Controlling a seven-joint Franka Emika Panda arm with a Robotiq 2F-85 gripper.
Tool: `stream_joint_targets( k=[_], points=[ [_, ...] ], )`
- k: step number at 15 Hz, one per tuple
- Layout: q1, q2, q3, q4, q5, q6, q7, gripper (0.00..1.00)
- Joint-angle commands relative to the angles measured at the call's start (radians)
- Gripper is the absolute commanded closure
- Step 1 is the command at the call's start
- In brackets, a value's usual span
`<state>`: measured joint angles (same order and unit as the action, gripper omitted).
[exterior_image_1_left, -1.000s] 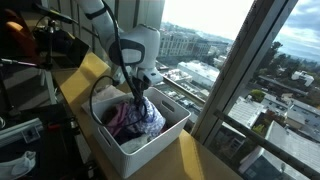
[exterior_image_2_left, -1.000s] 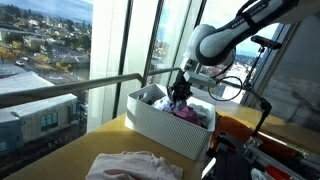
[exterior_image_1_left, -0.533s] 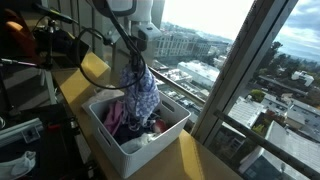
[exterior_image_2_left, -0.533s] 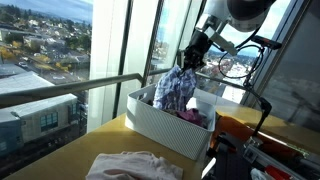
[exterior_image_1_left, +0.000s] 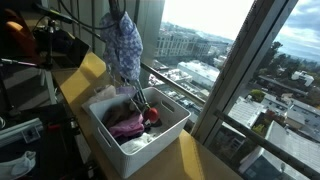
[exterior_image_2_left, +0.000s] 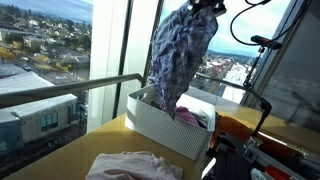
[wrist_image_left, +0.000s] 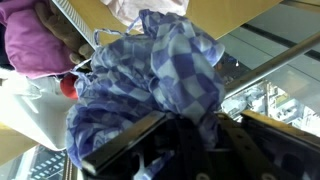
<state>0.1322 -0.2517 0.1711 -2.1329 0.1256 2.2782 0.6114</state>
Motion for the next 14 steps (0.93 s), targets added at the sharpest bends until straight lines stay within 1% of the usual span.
stream_joint_targets(
  k=[1, 3, 5, 9, 14],
  points=[
    [0.038, 0.004, 0.085, 0.037, 0.005, -0.031, 0.044, 0.97],
    [0.061, 0.04, 0.13, 0.025, 0.001, -0.005, 0.066, 0.97],
    [0.08, 0.078, 0.156, 0.019, 0.001, 0.002, 0.073, 0.97],
    [0.108, 0.164, 0.169, 0.017, 0.007, 0.012, 0.072, 0.97],
    [0.153, 0.193, 0.181, 0.119, -0.017, -0.039, 0.1, 0.97]
  ],
)
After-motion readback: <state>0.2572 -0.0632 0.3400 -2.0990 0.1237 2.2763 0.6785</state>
